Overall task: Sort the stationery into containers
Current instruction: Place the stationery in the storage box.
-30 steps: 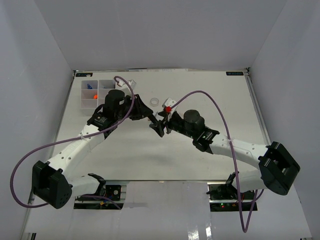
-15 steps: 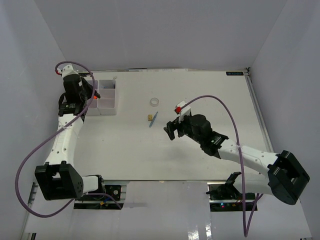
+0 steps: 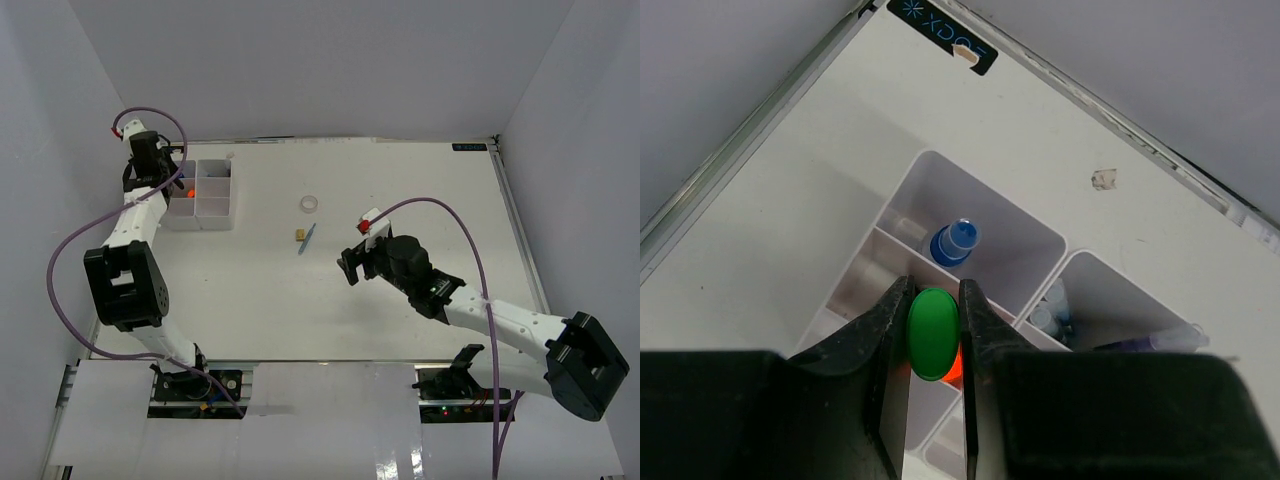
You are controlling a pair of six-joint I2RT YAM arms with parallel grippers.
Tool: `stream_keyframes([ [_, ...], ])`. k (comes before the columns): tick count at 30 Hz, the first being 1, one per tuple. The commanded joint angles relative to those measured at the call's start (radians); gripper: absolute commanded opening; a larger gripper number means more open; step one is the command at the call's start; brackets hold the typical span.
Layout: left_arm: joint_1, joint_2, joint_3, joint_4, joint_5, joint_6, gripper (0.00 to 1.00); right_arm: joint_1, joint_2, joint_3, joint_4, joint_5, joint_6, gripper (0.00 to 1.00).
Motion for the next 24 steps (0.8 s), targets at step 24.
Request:
stream_keyframes([
  [24,0.014,0.073,0.082,-0.032,0.058,0.004,0.55,-0.004,-0.066,-0.024,-0.078,0.178,0.054,0.90],
])
